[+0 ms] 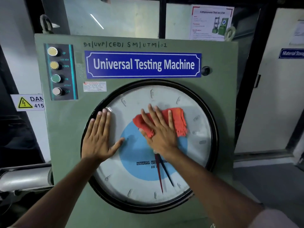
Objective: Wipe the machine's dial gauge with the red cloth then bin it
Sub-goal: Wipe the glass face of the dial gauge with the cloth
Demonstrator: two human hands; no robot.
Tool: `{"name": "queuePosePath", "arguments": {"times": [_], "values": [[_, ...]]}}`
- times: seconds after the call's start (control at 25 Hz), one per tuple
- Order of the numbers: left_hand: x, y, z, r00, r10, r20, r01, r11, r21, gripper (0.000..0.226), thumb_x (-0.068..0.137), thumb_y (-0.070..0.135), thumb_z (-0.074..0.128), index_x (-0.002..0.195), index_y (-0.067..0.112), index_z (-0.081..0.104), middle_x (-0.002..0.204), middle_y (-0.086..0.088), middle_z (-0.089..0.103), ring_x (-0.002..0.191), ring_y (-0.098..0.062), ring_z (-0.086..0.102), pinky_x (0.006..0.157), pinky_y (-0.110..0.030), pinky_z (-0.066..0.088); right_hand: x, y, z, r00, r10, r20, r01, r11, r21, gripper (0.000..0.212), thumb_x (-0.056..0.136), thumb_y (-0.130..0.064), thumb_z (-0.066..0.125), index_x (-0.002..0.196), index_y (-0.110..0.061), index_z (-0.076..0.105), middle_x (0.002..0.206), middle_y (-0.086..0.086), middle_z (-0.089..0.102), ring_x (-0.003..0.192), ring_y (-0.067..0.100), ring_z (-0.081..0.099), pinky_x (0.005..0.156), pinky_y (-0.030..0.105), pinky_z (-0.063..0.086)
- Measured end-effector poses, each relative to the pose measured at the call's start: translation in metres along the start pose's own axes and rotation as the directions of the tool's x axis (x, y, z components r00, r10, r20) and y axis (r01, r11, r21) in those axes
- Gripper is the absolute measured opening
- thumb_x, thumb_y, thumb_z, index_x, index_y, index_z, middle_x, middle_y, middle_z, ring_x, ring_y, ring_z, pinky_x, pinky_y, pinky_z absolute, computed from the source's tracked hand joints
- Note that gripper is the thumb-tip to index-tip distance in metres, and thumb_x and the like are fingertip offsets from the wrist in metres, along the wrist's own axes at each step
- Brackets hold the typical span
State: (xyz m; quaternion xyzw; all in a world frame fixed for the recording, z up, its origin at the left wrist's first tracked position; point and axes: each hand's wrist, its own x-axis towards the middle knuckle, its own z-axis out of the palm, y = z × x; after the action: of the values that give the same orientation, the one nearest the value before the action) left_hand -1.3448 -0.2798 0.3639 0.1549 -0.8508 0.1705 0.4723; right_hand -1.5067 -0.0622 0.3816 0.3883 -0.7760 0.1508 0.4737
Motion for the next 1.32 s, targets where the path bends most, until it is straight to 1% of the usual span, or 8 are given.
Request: {"name": "queuePosePath", "arguments": {"times": [0.12,0.28,0.4,0.6,0.8,1.0,1.2,1.32], "values": [[0.001,-0.003,-0.001,1.0,-0.016,-0.003,0.016,1.0,0.012,0.106,0.097,0.078,0.031,0.172,0.006,0.009,0.182,-0.009,0.003,0.169,-0.025,0.006,0.137,-0.041,0.004,0.044,0.016,-0.006,0.997,0.077,-0.019,-0.078,0.997,-0.01,0.075,0.107,-0.063,0.034,0.173,-0.037,0.009,0.183,-0.006,0.004,0.169,0.017,0.005,0.134,0.059,0.001],[0.03,0.005,-0.008,0.998,0.056,0.029,-0.056,0.998,-0.002,0.106,0.097,0.077,0.03,0.172,0.006,0.004,0.182,-0.01,0.0,0.169,-0.024,0.002,0.137,-0.04,0.0,-0.039,0.037,0.001,0.957,0.288,-0.012,-0.288,0.957,0.005,0.07,0.11,-0.057,0.032,0.173,-0.032,0.018,0.182,0.001,0.01,0.168,0.021,0.01,0.132,0.064,0.014],[0.04,0.006,-0.011,0.994,0.1,0.047,-0.101,0.995,0.021,0.106,0.097,0.077,0.029,0.172,0.007,0.002,0.182,-0.011,0.0,0.169,-0.024,0.001,0.137,-0.04,0.0,-0.069,0.048,0.0,0.967,0.245,0.074,-0.246,0.969,0.003,0.068,0.111,-0.058,0.025,0.173,-0.032,0.016,0.182,0.003,0.01,0.168,0.025,0.013,0.131,0.066,0.016],[0.038,0.008,-0.009,0.995,0.085,0.049,-0.086,0.996,0.021,0.106,0.098,0.078,0.027,0.172,0.006,0.002,0.182,-0.01,-0.004,0.169,-0.024,-0.002,0.136,-0.039,-0.003,0.043,0.037,-0.016,0.97,0.244,0.013,-0.244,0.97,0.016,0.072,0.107,-0.057,0.031,0.173,-0.034,0.012,0.183,0.002,0.005,0.169,0.023,0.008,0.134,0.062,0.001],[0.038,0.01,-0.012,0.995,0.078,0.062,-0.079,0.997,0.015,0.105,0.098,0.078,0.025,0.172,0.007,0.0,0.182,-0.009,-0.006,0.169,-0.024,-0.002,0.136,-0.039,-0.004,-0.047,0.044,-0.018,0.963,0.252,0.099,-0.252,0.968,-0.009,0.07,0.11,-0.056,0.032,0.173,-0.034,0.011,0.182,0.001,0.003,0.169,0.022,0.007,0.133,0.063,0.011],[0.038,0.011,-0.014,0.994,0.078,0.077,-0.078,0.997,-0.002,0.105,0.098,0.077,0.028,0.172,0.009,-0.001,0.182,-0.008,-0.007,0.169,-0.025,0.0,0.137,-0.041,-0.001,0.052,0.05,-0.028,0.959,0.274,0.074,-0.276,0.961,0.021,0.071,0.108,-0.058,0.022,0.172,-0.038,0.0,0.183,0.002,-0.004,0.169,0.022,0.003,0.134,0.061,0.001],[0.039,0.012,-0.016,0.993,0.076,0.087,-0.076,0.997,-0.005,0.106,0.096,0.075,0.031,0.172,0.007,0.0,0.181,-0.01,-0.007,0.169,-0.025,-0.002,0.137,-0.041,-0.001,-0.066,0.067,-0.014,0.952,0.288,0.101,-0.288,0.957,-0.009,0.069,0.111,-0.057,0.025,0.173,-0.036,0.007,0.182,0.002,0.004,0.168,0.021,0.004,0.131,0.065,0.016],[0.038,0.014,-0.016,0.994,0.059,0.09,-0.059,0.998,-0.006,0.107,0.096,0.075,0.031,0.172,0.006,0.001,0.181,-0.011,-0.005,0.169,-0.025,-0.003,0.137,-0.04,-0.002,-0.053,0.075,-0.012,0.952,0.287,0.103,-0.288,0.957,-0.002,0.068,0.111,-0.057,0.024,0.173,-0.036,0.007,0.182,0.003,0.005,0.168,0.021,0.004,0.132,0.065,0.015]]}}
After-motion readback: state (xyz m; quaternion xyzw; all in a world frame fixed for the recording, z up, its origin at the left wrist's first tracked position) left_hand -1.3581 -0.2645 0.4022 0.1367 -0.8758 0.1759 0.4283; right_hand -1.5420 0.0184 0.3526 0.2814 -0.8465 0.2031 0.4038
